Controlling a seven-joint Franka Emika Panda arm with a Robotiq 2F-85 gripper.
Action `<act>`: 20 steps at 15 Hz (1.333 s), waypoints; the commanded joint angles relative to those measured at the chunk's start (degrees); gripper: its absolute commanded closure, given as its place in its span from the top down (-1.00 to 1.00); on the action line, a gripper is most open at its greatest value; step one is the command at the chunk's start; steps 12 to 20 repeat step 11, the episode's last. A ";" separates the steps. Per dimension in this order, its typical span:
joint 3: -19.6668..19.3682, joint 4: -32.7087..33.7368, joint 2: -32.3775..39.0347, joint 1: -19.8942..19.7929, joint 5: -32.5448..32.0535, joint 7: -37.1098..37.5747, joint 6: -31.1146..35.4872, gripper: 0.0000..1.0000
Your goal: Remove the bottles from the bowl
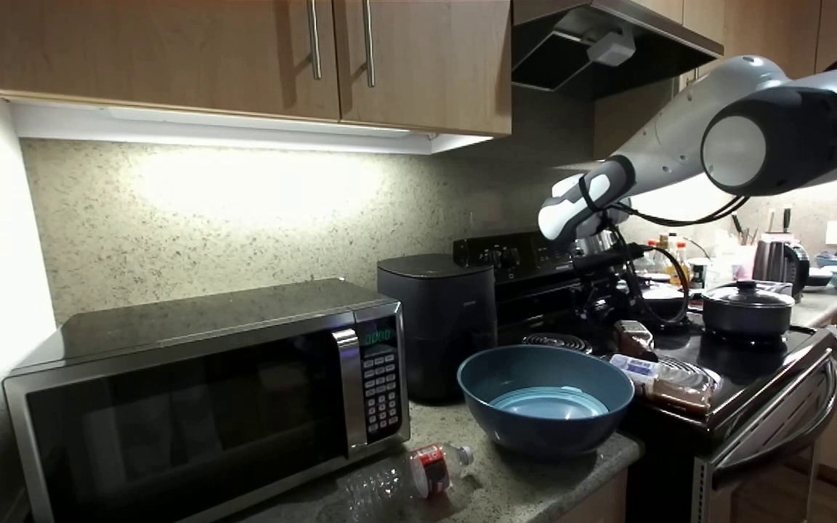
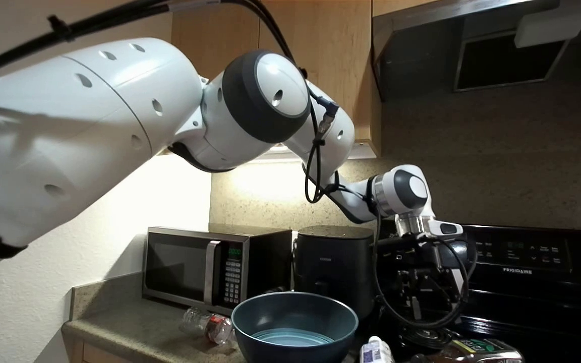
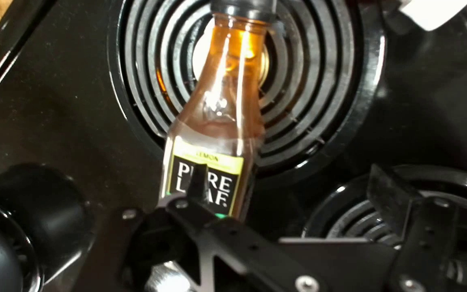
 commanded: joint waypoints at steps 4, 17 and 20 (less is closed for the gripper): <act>1.19 -14.40 -15.45 6.57 -0.90 -0.51 5.47 1.00; 2.09 -14.41 -17.17 7.61 -0.53 0.11 4.52 1.00; 2.09 -14.41 -17.17 7.61 -0.53 0.11 4.52 1.00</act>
